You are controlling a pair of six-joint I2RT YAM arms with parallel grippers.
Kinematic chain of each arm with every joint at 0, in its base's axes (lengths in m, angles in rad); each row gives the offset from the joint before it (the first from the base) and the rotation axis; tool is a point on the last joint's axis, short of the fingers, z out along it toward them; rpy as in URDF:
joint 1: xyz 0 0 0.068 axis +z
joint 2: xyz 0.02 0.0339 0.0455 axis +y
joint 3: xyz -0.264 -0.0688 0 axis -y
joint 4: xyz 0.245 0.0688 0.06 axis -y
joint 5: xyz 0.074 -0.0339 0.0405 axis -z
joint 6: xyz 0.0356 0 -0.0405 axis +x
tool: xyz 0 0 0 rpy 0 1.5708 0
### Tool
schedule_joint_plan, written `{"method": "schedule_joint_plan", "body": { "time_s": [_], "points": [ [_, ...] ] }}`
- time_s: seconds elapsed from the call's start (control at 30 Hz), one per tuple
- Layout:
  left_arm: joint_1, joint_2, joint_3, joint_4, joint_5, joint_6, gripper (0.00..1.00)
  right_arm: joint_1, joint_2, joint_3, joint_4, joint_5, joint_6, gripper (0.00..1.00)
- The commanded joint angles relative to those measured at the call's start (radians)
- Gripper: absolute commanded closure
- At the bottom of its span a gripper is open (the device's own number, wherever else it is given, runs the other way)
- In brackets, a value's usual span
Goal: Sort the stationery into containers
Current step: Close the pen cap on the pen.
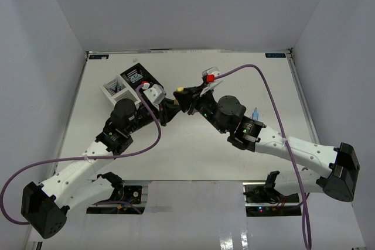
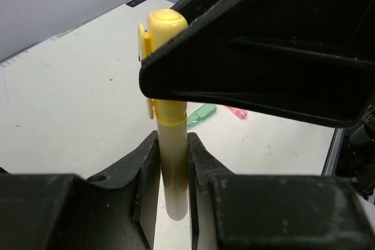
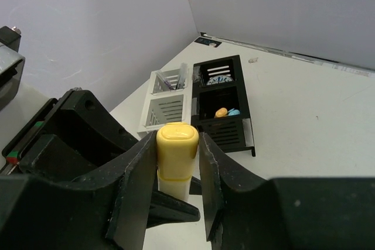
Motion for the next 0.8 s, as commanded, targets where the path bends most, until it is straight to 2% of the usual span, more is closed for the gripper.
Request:
{"method": "schedule_joint_plan", "body": {
  "time_s": [0.0,0.4,0.77],
  "points": [
    [0.001,-0.010,0.018,0.038,0.004,0.009,1.00,0.005,-0.015,-0.001,-0.005,0.016,-0.015,0.60],
    [0.001,-0.016,0.015,0.039,-0.018,0.009,1.00,0.005,-0.010,-0.004,0.006,-0.002,-0.005,0.52],
    [0.001,-0.008,0.015,0.038,-0.012,0.007,1.00,0.005,-0.041,-0.004,-0.002,-0.022,-0.009,0.36]
  ]
}}
